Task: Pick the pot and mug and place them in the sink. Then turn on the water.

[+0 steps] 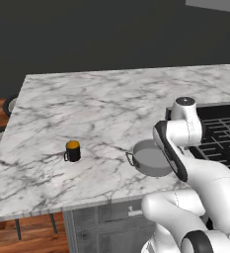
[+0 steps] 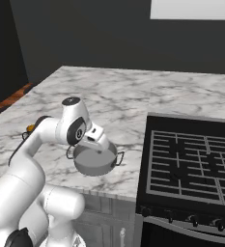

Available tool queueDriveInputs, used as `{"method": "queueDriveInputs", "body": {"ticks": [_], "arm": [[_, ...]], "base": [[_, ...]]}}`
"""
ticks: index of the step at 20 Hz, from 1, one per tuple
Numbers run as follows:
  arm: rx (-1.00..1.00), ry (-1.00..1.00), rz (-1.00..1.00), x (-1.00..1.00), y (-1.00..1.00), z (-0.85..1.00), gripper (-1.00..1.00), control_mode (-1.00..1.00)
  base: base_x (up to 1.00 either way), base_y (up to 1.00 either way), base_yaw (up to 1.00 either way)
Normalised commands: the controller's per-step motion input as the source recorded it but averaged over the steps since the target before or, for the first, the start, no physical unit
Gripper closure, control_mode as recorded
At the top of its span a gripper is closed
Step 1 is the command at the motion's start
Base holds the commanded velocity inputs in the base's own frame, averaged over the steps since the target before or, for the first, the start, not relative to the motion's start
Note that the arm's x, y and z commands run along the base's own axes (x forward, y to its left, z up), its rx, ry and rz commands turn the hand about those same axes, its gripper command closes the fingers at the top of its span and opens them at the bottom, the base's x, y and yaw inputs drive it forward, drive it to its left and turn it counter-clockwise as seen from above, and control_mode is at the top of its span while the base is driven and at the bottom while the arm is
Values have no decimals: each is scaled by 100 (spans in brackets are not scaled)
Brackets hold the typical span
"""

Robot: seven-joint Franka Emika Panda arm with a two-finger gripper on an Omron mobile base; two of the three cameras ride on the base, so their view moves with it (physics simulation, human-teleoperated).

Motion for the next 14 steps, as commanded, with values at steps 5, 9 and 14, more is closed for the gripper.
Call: {"method": "queueDriveInputs", "body": {"ticks": [5,9,14], "arm": [[0,12,-22,0,0,0,-100,-100],[0,21,-8,0,0,-12,-100,-100],[9,8,0,5,-1,-31,-100,-100]], "base": [[0,0,0],[0,0,0],[0,0,0]]}}
